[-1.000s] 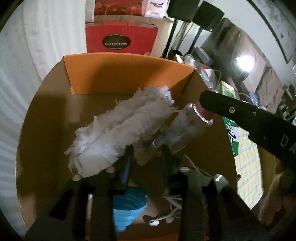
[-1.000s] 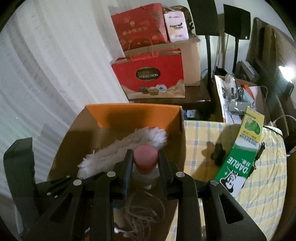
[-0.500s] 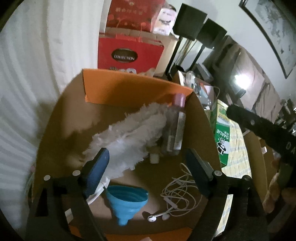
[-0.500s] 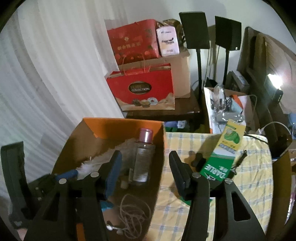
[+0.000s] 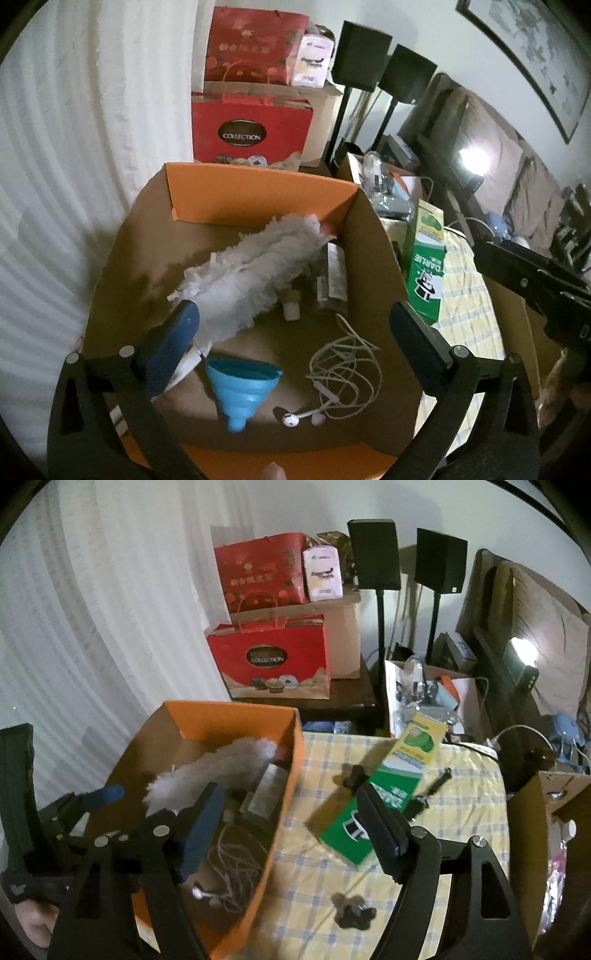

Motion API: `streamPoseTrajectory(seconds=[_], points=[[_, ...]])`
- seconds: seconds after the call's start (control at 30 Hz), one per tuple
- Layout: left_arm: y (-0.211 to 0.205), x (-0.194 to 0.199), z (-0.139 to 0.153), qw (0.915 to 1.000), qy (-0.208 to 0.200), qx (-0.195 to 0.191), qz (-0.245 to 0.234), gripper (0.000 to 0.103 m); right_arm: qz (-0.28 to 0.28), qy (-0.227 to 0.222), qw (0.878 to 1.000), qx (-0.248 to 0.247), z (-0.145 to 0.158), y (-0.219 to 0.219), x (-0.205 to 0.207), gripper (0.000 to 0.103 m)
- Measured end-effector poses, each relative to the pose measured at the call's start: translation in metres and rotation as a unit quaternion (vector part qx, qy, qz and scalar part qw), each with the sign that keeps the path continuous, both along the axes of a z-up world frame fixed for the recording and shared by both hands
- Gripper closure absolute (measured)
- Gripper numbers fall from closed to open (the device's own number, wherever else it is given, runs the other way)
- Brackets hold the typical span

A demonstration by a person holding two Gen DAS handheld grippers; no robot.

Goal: Organize objects
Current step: 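Lower the disc and bottle into the box and open both tools, then withdraw both tools from the box toward the green DARLIE box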

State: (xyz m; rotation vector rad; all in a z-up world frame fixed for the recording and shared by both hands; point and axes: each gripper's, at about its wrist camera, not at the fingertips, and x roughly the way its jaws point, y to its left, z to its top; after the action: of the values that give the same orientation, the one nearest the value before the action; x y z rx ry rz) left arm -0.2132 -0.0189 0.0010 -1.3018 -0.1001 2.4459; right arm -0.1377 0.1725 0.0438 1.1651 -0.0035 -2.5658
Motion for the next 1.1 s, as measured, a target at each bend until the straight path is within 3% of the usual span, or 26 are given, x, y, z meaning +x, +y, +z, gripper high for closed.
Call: streamPoseTrajectory(seconds=[0.17,0.37,0.5,0.6,1.1], points=[[0.011,0.012,-0.001,0.9997,-0.009,-0.014,-0.018,0.0,-0.008,0.0,1.0,0.003,0.001,0.016,0.013,0.021],[0.012,0.024,0.006,0.9999,-0.001,0.011,-0.01,0.0,-0.026,0.009,0.999,0.019,-0.003,0.032,0.026,0.016],[0.013,0.027,0.01,0.9996,-0.003,0.028,-0.008,0.0,-0.036,0.019,0.999,0.034,-0.006,0.044,0.032,0.003],[0.022,0.032,0.014,0.9998,0.016,0.004,-0.014,0.0,-0.046,0.015,0.999,0.024,-0.007,0.056,0.033,0.002],[0.099,0.036,0.016,0.9949,0.007,0.012,-0.1,0.003,-0.087,0.008,0.996,0.014,-0.008,0.114,0.032,0.002]])
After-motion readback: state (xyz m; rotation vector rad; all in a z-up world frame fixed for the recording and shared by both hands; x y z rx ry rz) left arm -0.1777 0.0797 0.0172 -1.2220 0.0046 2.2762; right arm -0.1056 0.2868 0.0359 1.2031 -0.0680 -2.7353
